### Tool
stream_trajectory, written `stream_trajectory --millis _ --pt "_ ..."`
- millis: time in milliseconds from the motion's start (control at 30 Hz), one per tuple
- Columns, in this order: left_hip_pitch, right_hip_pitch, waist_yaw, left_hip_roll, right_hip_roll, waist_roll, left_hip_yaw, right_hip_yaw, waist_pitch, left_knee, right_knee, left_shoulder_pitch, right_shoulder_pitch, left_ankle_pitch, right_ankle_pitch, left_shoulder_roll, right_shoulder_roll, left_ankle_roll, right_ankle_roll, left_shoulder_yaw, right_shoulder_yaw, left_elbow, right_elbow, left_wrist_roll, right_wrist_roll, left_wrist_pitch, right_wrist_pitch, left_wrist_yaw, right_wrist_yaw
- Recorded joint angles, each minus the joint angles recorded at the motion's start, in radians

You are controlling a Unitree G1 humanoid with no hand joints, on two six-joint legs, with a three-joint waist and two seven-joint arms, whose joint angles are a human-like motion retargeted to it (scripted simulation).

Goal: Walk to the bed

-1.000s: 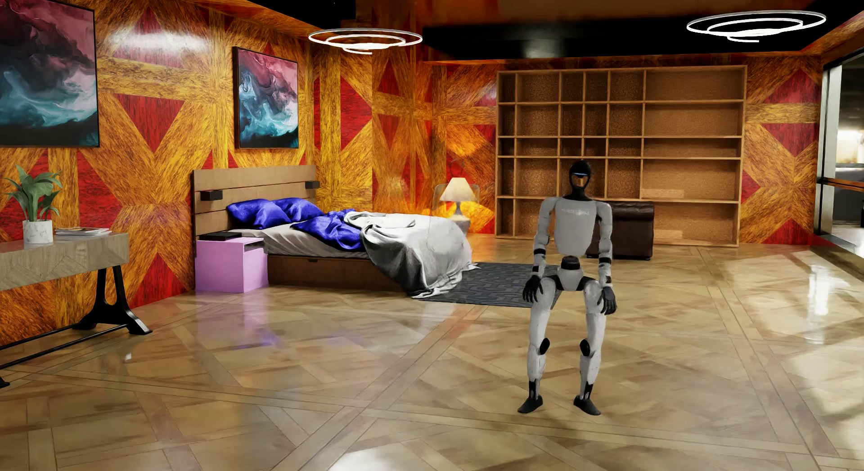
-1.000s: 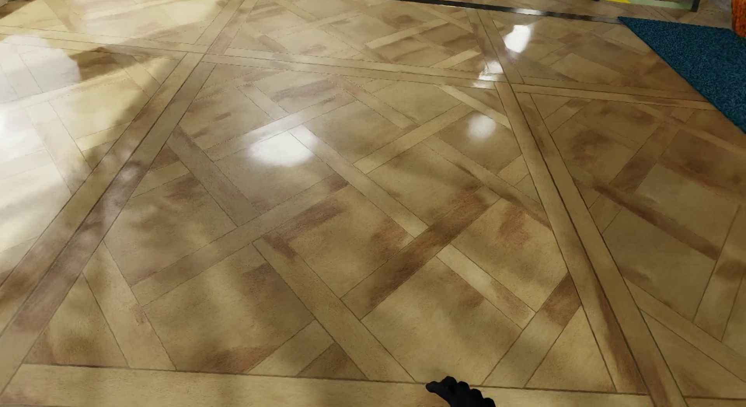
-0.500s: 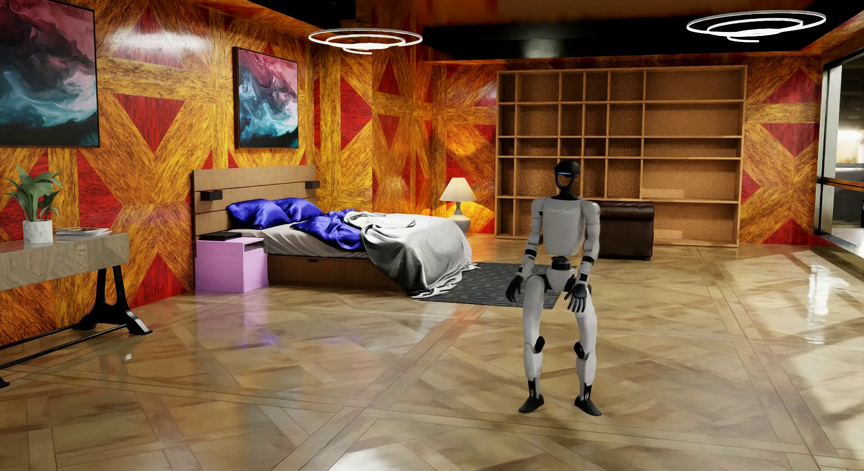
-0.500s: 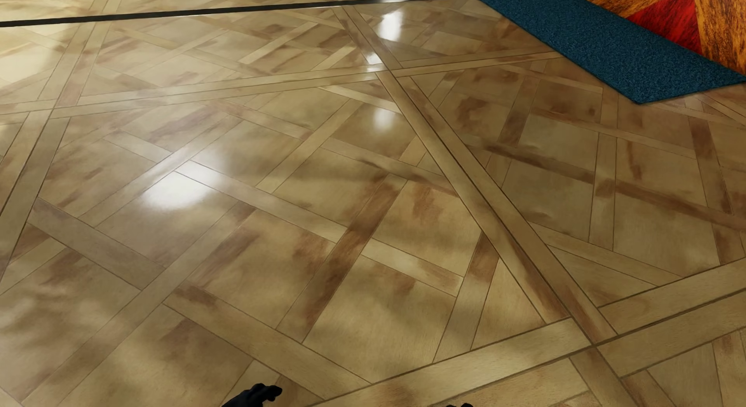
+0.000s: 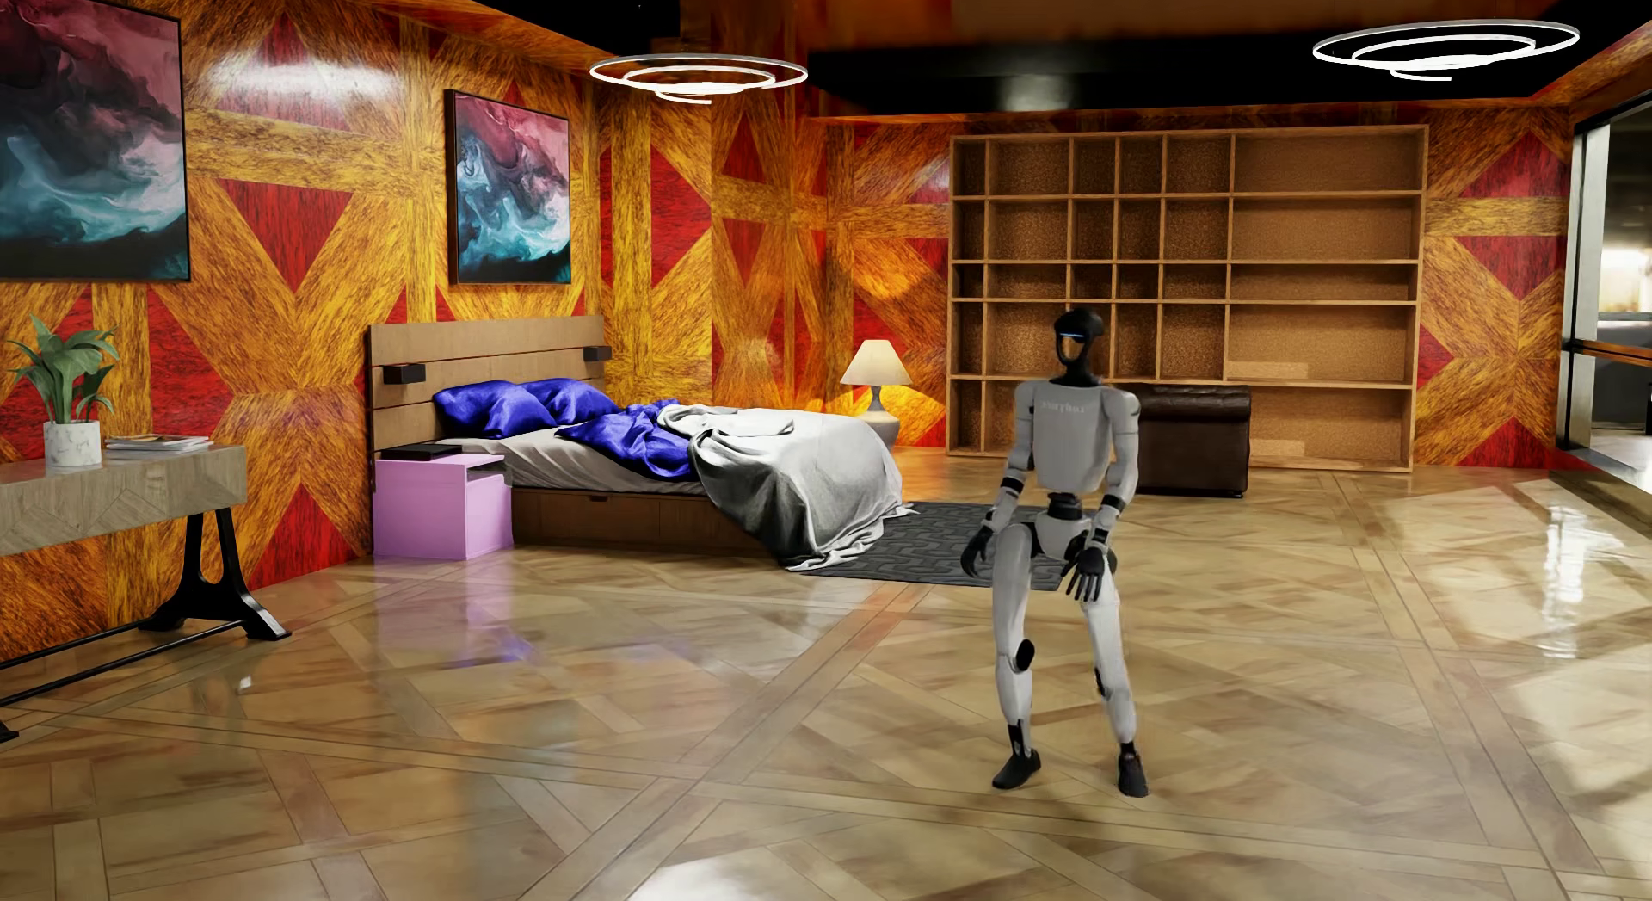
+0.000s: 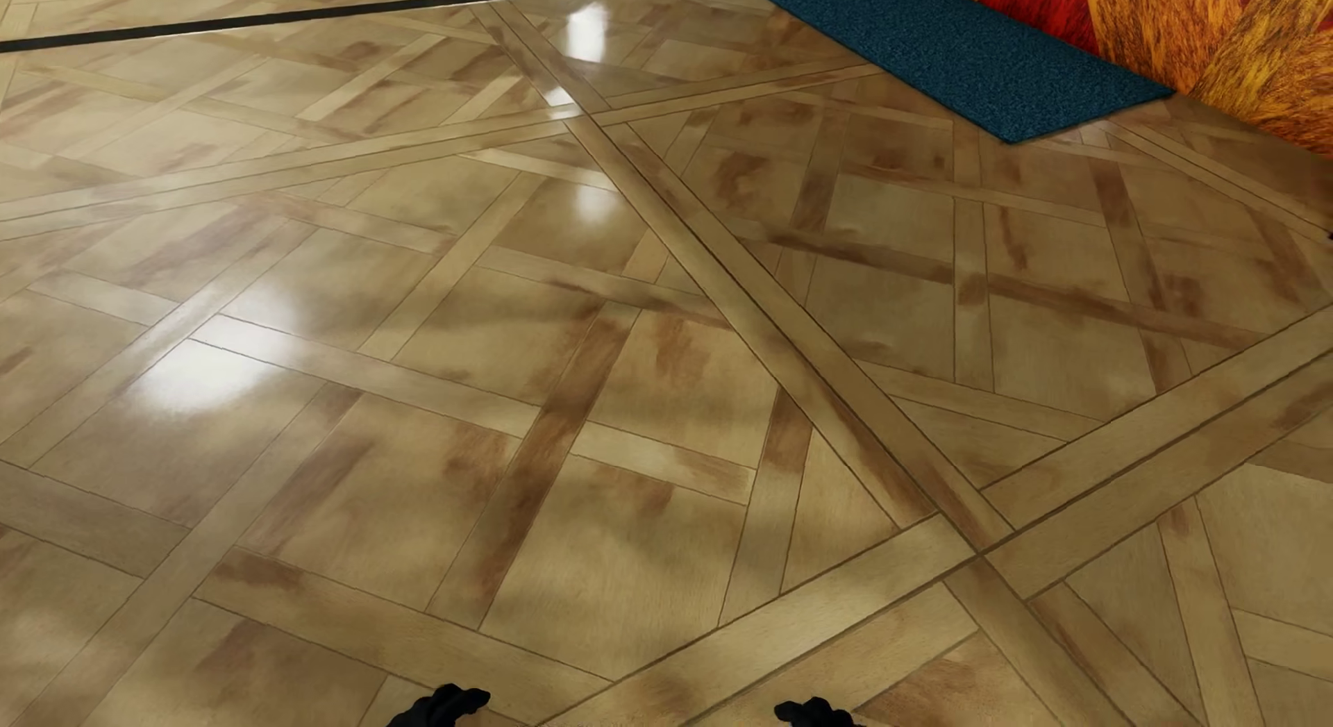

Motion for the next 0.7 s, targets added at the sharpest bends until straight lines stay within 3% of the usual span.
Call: stream_trajectory --millis 67,100,133,167,233,267,333,367,400,467,500,533,600,667,700 --pt "-0.069 -0.023 0.019 -0.153 0.017 0.008 -0.364 0.058 0.008 0.066 0.029 0.016 -0.017 -0.006 0.003 -0.004 -0.009 -0.036 0.01 0.016 -0.001 -0.013 0.007 -0.016 -0.001 -0.01 -0.007 0.039 0.006" --pt "-0.08 -0.04 0.024 -0.272 0.022 0.008 -0.558 0.091 0.011 0.096 0.044 0.03 -0.03 -0.021 0.005 -0.006 -0.01 -0.076 0.018 0.026 0.003 -0.026 0.011 -0.022 -0.003 -0.014 -0.007 0.056 0.01" --pt "-0.069 -0.063 0.024 -0.389 0.023 0.005 -0.708 0.125 0.013 0.115 0.061 0.035 -0.038 -0.041 0.009 -0.007 -0.016 -0.078 0.027 0.036 0.007 -0.032 0.011 -0.028 -0.005 -0.019 -0.013 0.071 0.013" --pt "-0.053 -0.087 0.022 -0.47 0.023 -0.001 -0.813 0.165 0.015 0.117 0.076 0.042 -0.049 -0.046 0.016 -0.009 -0.022 -0.078 0.039 0.044 0.014 -0.037 0.01 -0.033 -0.007 -0.023 -0.017 0.085 0.016" --pt "-0.023 -0.139 0.022 -0.553 0.035 -0.017 -0.907 0.266 0.022 0.083 0.109 0.058 -0.078 -0.072 0.035 -0.015 -0.034 -0.081 0.066 0.061 0.031 -0.048 0.008 -0.042 -0.011 -0.031 -0.023 0.109 0.021" --pt "-0.015 -0.167 0.022 -0.561 0.048 -0.025 -0.9 0.322 0.028 0.047 0.125 0.066 -0.094 -0.098 0.047 -0.018 -0.039 -0.074 0.082 0.067 0.04 -0.053 0.006 -0.046 -0.011 -0.036 -0.025 0.117 0.024" --pt "-0.008 -0.214 0.017 -0.541 0.076 -0.04 -0.737 0.43 0.042 -0.042 0.138 0.069 -0.115 -0.159 0.081 -0.019 -0.048 0.086 0.116 0.061 0.047 -0.052 -0.011 -0.044 -0.001 -0.041 -0.03 0.119 0.023" --pt "-0.004 -0.231 0.014 -0.537 0.089 -0.047 -0.667 0.479 0.051 -0.09 0.132 0.061 -0.114 -0.188 0.102 -0.014 -0.053 0.142 0.135 0.044 0.042 -0.04 -0.03 -0.034 0.008 -0.041 -0.03 0.109 0.014" --pt "-0.005 -0.246 0.011 -0.541 0.097 -0.056 -0.62 0.524 0.061 -0.131 0.123 0.044 -0.102 -0.205 0.123 -0.007 -0.058 0.179 0.159 0.018 0.033 -0.022 -0.057 -0.018 0.017 -0.04 -0.027 0.092 -0.002" --pt "-0.021 -0.263 0.0 -0.55 0.094 -0.086 -0.554 0.581 0.085 -0.175 0.081 -0.001 -0.055 -0.205 0.171 0.013 -0.062 0.19 0.176 -0.033 0.019 0.015 -0.112 0.015 0.03 -0.033 -0.005 0.044 -0.062" --pt "-0.034 -0.279 -0.003 -0.554 0.058 -0.105 -0.525 0.533 0.097 -0.186 0.047 -0.021 -0.026 -0.187 0.191 0.023 -0.06 0.188 0.151 -0.049 0.019 0.026 -0.129 0.023 0.03 -0.027 0.014 0.023 -0.1" --pt "-0.044 -0.301 -0.004 -0.557 -0.007 -0.124 -0.495 0.414 0.107 -0.196 0.017 -0.036 0.004 -0.17 0.19 0.031 -0.061 0.187 0.102 -0.054 0.02 0.032 -0.136 0.03 0.034 -0.024 0.028 0.014 -0.129" --pt "-0.059 -0.331 -0.004 -0.554 -0.143 -0.153 -0.421 0.127 0.119 -0.212 0.03 -0.046 0.053 -0.151 0.199 0.042 -0.064 0.184 0.123 -0.035 0.037 0.034 -0.14 0.029 0.042 -0.029 0.05 0.03 -0.138" --pt "-0.066 -0.356 -0.011 -0.536 -0.164 -0.171 -0.333 0.106 0.125 -0.215 0.14 -0.028 0.067 -0.146 0.198 0.035 -0.088 0.178 0.136 -0.002 0.078 0.001 -0.117 0.012 0.033 -0.036 0.06 0.058 -0.098" --pt "-0.065 -0.363 -0.012 -0.523 -0.156 -0.178 -0.286 0.135 0.127 -0.217 0.196 -0.006 0.066 -0.144 0.166 0.035 -0.1 0.175 0.172 0.007 0.096 -0.019 -0.097 0.005 0.034 -0.054 0.063 0.071 -0.071"
